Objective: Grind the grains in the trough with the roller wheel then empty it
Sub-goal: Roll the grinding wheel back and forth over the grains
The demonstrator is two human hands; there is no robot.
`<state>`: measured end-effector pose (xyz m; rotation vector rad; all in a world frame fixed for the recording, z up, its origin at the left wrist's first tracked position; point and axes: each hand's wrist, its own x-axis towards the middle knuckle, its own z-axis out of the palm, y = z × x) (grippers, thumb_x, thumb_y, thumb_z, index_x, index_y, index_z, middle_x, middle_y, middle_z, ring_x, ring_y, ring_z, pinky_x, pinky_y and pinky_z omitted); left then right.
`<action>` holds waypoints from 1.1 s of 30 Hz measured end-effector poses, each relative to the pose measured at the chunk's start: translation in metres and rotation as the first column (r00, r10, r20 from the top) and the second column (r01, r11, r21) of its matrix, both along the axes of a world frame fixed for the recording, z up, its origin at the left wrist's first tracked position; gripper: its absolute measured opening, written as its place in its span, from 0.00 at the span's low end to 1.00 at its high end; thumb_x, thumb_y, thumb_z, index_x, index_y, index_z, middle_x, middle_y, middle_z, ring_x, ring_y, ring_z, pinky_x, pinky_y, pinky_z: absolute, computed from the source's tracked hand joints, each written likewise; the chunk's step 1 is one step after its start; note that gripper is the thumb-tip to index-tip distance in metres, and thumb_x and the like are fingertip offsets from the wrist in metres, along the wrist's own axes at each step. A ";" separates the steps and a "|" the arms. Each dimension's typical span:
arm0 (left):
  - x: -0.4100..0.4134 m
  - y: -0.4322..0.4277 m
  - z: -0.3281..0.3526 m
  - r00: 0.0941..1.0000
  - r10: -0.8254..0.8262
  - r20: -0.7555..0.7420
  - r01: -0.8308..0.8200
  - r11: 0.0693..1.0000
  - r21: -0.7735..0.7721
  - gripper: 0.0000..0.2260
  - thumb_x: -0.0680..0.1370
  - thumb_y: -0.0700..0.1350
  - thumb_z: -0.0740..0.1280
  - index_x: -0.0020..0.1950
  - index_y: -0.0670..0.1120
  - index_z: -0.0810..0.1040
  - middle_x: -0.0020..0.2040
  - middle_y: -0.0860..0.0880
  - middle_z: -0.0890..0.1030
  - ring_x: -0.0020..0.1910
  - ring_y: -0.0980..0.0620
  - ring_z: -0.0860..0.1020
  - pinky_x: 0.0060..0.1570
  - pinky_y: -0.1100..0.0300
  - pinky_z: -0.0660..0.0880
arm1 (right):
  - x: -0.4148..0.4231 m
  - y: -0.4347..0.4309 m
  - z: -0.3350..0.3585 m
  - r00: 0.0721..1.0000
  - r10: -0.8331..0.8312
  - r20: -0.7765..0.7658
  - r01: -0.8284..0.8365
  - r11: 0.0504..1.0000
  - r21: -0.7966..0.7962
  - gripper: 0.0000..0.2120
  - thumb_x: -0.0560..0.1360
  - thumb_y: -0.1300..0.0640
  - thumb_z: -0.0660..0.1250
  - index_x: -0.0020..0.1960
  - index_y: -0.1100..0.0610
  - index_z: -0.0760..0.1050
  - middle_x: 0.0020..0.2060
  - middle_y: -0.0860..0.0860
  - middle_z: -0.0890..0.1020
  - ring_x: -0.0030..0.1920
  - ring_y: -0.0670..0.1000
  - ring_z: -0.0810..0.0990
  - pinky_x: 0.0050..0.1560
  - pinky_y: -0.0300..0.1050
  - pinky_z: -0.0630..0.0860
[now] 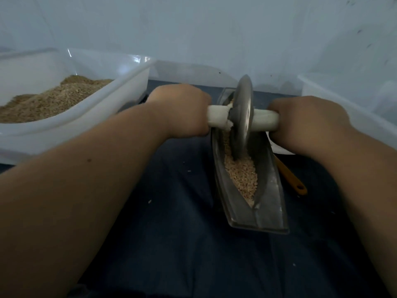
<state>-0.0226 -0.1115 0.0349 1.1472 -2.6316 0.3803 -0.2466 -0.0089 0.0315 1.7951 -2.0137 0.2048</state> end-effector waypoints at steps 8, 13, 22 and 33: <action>-0.019 -0.008 -0.012 0.986 0.050 -0.158 -0.096 0.949 -0.299 0.05 0.73 0.49 0.65 0.42 0.51 0.70 0.33 0.53 0.65 0.34 0.48 0.67 0.35 0.55 0.62 | -0.009 -0.018 -0.012 0.999 -0.052 0.013 0.053 0.993 -0.104 0.07 0.67 0.53 0.64 0.45 0.48 0.73 0.35 0.47 0.76 0.36 0.56 0.75 0.31 0.41 0.66; -0.010 -0.001 -0.004 0.994 0.093 -0.050 -0.097 0.993 -0.074 0.09 0.71 0.54 0.66 0.39 0.54 0.67 0.33 0.54 0.68 0.32 0.51 0.69 0.29 0.60 0.60 | -0.002 -0.009 0.001 1.000 -0.016 -0.015 0.016 1.000 -0.003 0.06 0.66 0.54 0.68 0.40 0.48 0.71 0.32 0.46 0.73 0.31 0.50 0.69 0.30 0.39 0.62; 0.008 0.023 0.025 0.977 -0.064 0.202 -0.052 0.852 0.521 0.11 0.65 0.52 0.70 0.34 0.44 0.81 0.26 0.50 0.81 0.22 0.55 0.76 0.24 0.65 0.70 | 0.017 0.032 0.035 0.982 0.022 0.188 -0.104 0.895 0.435 0.08 0.63 0.51 0.73 0.35 0.43 0.73 0.29 0.45 0.77 0.32 0.44 0.77 0.32 0.41 0.74; -0.001 0.003 0.007 1.000 -0.003 0.027 -0.001 0.988 0.151 0.11 0.67 0.56 0.68 0.43 0.53 0.74 0.35 0.54 0.73 0.36 0.50 0.74 0.35 0.57 0.71 | 0.003 0.000 0.004 0.999 -0.019 -0.030 0.020 0.999 0.034 0.04 0.66 0.52 0.65 0.40 0.46 0.72 0.31 0.45 0.74 0.31 0.48 0.71 0.29 0.39 0.63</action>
